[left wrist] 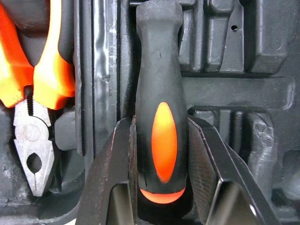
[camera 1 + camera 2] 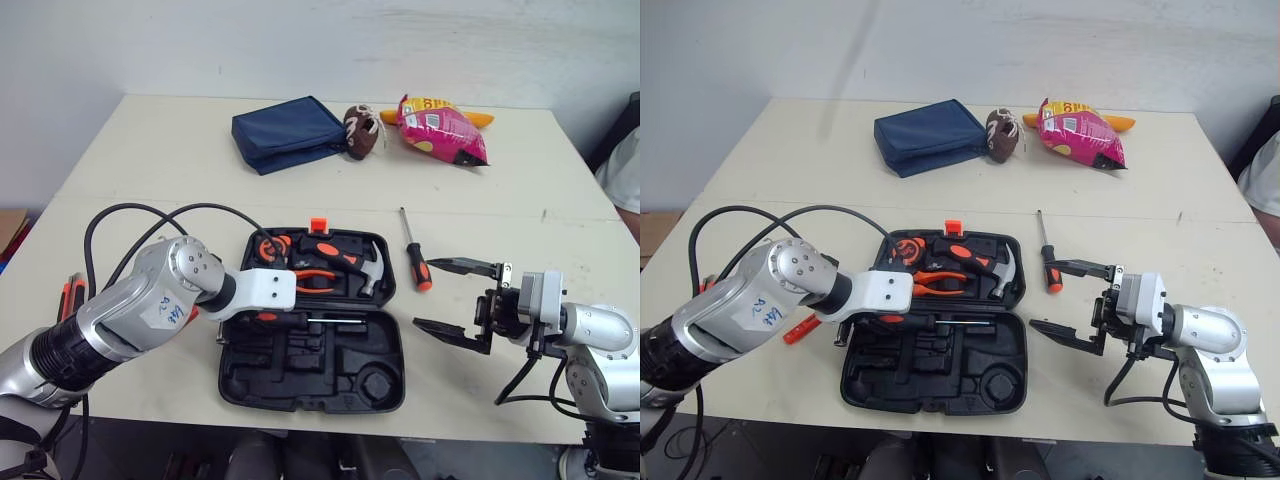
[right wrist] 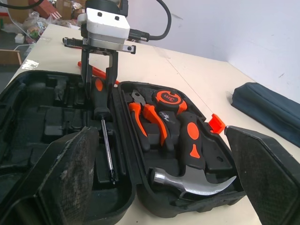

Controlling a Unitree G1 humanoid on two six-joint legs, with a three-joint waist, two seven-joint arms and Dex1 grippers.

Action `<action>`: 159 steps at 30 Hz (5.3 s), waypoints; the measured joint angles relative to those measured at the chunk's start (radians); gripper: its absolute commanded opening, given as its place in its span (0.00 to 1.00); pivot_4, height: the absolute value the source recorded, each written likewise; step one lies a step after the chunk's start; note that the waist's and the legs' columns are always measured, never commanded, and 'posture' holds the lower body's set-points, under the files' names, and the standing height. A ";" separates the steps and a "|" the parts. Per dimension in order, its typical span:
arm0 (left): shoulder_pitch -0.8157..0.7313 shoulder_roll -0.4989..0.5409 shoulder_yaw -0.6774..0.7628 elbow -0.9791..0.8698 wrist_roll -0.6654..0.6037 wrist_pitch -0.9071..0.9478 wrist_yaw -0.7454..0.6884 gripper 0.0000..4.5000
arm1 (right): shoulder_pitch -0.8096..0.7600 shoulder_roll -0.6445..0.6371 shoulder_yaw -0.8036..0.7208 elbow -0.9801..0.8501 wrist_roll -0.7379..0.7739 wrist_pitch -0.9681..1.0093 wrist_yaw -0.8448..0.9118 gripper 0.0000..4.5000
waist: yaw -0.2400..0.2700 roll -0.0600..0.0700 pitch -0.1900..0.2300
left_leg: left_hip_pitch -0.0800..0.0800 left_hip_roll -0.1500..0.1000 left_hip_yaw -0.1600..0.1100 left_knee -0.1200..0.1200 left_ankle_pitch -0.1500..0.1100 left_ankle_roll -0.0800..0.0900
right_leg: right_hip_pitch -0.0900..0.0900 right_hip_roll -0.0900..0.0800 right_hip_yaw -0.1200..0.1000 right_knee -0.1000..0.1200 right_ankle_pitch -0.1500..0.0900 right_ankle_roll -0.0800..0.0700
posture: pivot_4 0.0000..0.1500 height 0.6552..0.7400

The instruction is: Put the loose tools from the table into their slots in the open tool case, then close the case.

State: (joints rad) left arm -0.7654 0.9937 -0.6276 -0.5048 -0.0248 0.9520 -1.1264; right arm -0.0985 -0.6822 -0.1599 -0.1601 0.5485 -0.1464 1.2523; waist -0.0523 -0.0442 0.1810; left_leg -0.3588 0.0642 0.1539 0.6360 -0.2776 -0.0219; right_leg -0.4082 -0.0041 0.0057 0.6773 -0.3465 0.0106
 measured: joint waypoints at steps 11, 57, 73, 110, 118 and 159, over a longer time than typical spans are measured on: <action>0.041 0.004 0.038 -0.046 -0.010 0.014 0.010 0.98 | 0.012 0.007 0.000 0.027 0.002 -0.007 0.030 1.00 | 0.005 0.000 0.000 | 0.000 0.000 -0.001 0.001 0.000 0.000 | 0.001 0.000 0.000 0.001 0.000 0.000 | 1.00 1.00; 0.311 -0.361 0.316 0.330 -0.122 -0.466 0.102 0.02 | 0.103 0.006 -0.016 0.042 0.003 -0.023 0.003 1.00 | 0.025 0.005 -0.006 | 0.009 -0.002 -0.005 0.000 -0.006 0.009 | 0.017 -0.003 -0.004 -0.008 0.001 0.003 | 1.00 1.00; 0.517 -0.322 0.815 0.339 -0.376 -0.697 0.144 0.29 | 0.245 -0.047 -0.269 0.075 0.000 -0.051 -0.068 1.00 | 0.016 0.006 -0.005 | 0.008 0.000 -0.006 -0.006 -0.006 0.008 | 0.014 -0.002 -0.006 -0.013 0.002 0.004 | 1.00 1.00; 0.787 -0.114 1.240 0.570 -0.528 -0.831 0.238 0.99 | 0.289 0.008 -0.245 -0.165 -0.035 0.485 -0.679 1.00 | -0.004 0.004 -0.006 | 0.004 0.001 -0.006 -0.015 -0.010 0.004 | 0.010 -0.007 -0.015 -0.018 -0.003 -0.003 | 1.00 1.00; 0.710 -0.095 0.993 0.196 -0.661 -0.550 0.183 0.99 | 0.078 0.016 -0.137 -0.271 0.031 0.922 -0.881 1.00 | -0.007 0.005 -0.006 | 0.004 0.001 -0.006 -0.014 -0.007 -0.001 | 0.010 -0.005 -0.012 -0.017 -0.004 0.000 | 1.00 1.00; 0.704 -0.166 0.809 -0.075 -0.683 -0.462 0.154 1.00 | -0.461 0.210 0.087 -0.139 -0.112 1.629 -1.133 0.22 | -0.010 0.005 -0.006 | -0.012 0.000 -0.004 -0.007 -0.005 0.000 | -0.005 -0.003 -0.007 -0.014 -0.004 0.005 | 1.00 1.00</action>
State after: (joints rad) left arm -0.0614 0.8282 0.1814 -0.5801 -0.7079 0.4903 -0.9725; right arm -0.5591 -0.4724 -0.0730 -0.2992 0.4366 1.4827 0.1195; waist -0.0624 -0.0390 0.1754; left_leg -0.3707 0.0645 0.1496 0.6295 -0.2828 -0.0215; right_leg -0.4128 -0.0071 -0.0012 0.6630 -0.3503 0.0160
